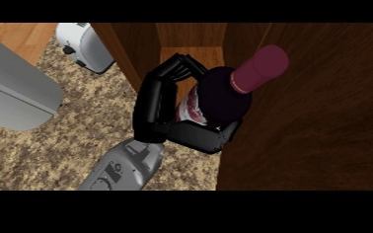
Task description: Pick up the wine, place it into the cabinet and close the cabinet
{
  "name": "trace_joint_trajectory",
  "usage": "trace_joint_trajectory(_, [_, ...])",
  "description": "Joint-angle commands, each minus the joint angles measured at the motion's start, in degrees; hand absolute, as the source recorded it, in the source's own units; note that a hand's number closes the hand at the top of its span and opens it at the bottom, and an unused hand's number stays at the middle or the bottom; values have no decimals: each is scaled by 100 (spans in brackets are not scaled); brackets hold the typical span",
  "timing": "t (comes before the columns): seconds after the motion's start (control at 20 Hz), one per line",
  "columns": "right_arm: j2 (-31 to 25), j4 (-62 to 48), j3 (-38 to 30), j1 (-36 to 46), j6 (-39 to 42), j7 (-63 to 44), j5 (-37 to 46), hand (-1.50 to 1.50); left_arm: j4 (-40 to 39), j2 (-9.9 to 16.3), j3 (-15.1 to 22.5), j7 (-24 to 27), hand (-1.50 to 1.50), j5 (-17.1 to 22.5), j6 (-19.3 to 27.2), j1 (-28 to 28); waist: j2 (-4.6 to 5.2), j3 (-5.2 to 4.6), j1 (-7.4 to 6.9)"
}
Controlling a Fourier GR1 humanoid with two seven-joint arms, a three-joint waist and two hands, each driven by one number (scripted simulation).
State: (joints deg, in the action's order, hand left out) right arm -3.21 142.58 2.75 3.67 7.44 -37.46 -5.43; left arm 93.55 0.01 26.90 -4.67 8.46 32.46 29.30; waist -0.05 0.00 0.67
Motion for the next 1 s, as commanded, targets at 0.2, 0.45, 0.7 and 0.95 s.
trace_joint_trajectory(0.2, [190, 758, 378, -277, -62, -199, -70, -150, -717, -1, -521, 194, 150, 221, -203, 539, 1, -2, -6])
trace_joint_trajectory(0.45, [-166, 462, -407, 229, -5, -375, -759, -150, -1110, -1, -41, 950, 150, 727, 169, 259, 9, -2, -12])
trace_joint_trajectory(0.7, [38, 694, 113, 4, -78, -427, -210, -150, -1279, -1, -231, 1456, 150, 1113, 28, 80, 4, -3, -12])
trace_joint_trajectory(0.95, [-35, 678, -139, 15, -24, -413, -495, -150, -2205, -1, -182, 1811, 150, 1143, 243, 575, 9, -1, 28])
